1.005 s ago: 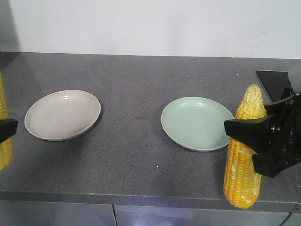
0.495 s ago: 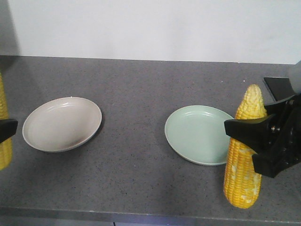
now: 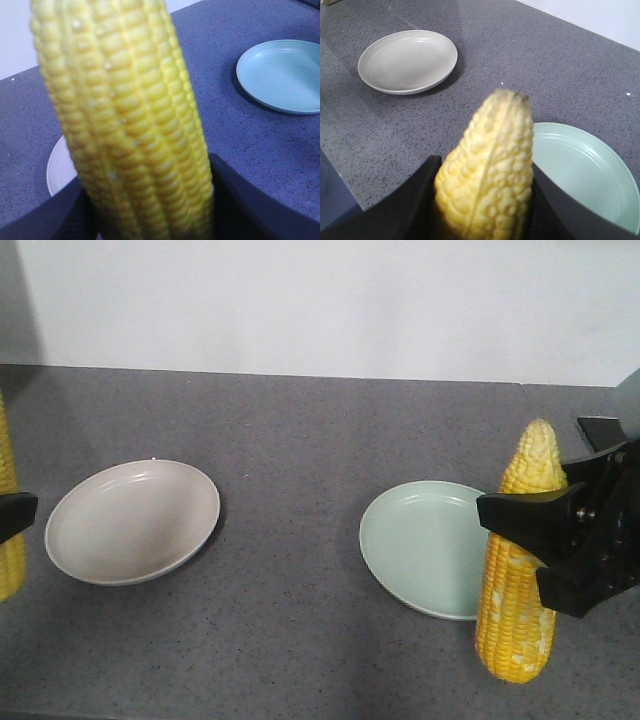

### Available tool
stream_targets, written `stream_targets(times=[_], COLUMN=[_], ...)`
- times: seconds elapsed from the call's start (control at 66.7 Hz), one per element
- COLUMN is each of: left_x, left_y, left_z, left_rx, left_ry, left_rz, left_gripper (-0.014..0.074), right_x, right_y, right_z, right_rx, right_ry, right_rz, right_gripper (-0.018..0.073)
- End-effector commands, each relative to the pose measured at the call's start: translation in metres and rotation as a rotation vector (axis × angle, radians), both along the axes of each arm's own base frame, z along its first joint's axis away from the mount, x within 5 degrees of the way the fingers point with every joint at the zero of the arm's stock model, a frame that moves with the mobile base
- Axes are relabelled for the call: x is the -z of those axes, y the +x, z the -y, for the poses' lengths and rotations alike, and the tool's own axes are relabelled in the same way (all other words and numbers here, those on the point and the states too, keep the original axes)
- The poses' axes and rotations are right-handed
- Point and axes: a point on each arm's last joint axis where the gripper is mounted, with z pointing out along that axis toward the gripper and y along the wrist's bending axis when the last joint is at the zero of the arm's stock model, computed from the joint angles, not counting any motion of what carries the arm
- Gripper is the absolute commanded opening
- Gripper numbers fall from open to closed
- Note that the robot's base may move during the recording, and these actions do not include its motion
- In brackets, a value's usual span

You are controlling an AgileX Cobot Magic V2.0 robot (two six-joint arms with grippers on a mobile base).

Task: Distribute corn equally
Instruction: 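Drive closer and align the base in front of the two plates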

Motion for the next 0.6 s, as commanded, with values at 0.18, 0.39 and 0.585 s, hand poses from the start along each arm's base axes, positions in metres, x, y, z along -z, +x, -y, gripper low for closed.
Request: stream_targets(times=[0.18,0.39,0.585], left_x=[-0.0137,-0.0137,-0.0137], left_y=[0.0004,0.0004,0.0004], left_z=[0.0007,0.0007,0.0007], left_rx=[0.000,0.000,0.000], left_ry=[-0.048,-0.048,-0.048], left_rz=[0.082,0.082,0.082], left_gripper=[0.0261,0.0261,0.0261], right_x=[-0.0148,-0.0148,-0.0148], right_y=[0.0006,0.0006,0.0006], right_z=[0.0016,0.0016,0.0016], right_rx=[0.029,0.029,0.029], right_ry=[0.043,0.043,0.043], right_rz=[0.077,0.077,0.077], right_gripper=[0.0222,0.0222,0.0222])
